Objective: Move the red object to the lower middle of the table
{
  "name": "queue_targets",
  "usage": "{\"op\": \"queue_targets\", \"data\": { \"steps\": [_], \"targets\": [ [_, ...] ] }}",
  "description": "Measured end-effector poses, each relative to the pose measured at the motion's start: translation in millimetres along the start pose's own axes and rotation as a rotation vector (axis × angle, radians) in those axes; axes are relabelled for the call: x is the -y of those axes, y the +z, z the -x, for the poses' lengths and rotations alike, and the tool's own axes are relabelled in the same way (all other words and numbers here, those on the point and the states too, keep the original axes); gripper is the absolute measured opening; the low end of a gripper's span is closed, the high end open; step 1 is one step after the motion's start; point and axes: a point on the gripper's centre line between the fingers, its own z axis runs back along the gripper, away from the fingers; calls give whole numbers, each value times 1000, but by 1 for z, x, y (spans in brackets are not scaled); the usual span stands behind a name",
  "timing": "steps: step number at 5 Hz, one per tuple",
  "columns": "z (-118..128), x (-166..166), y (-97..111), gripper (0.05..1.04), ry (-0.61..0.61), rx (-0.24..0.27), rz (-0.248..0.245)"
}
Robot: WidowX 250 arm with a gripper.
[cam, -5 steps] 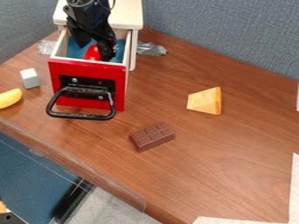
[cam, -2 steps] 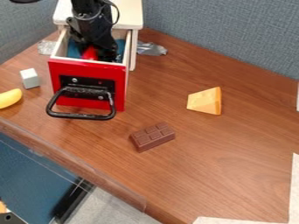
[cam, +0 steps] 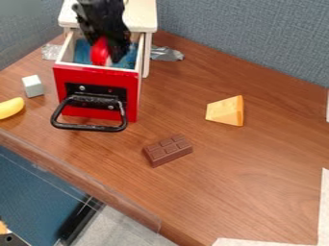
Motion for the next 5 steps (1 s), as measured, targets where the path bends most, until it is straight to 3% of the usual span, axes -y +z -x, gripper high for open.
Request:
{"op": "queue_targets", "data": {
  "steps": [1,2,5],
  "targets": [
    [-5,9,26,575,-24,46,29],
    [2,32,37,575,-115,59,59],
    [57,110,45,575,-384,70,179]
  ]
}}
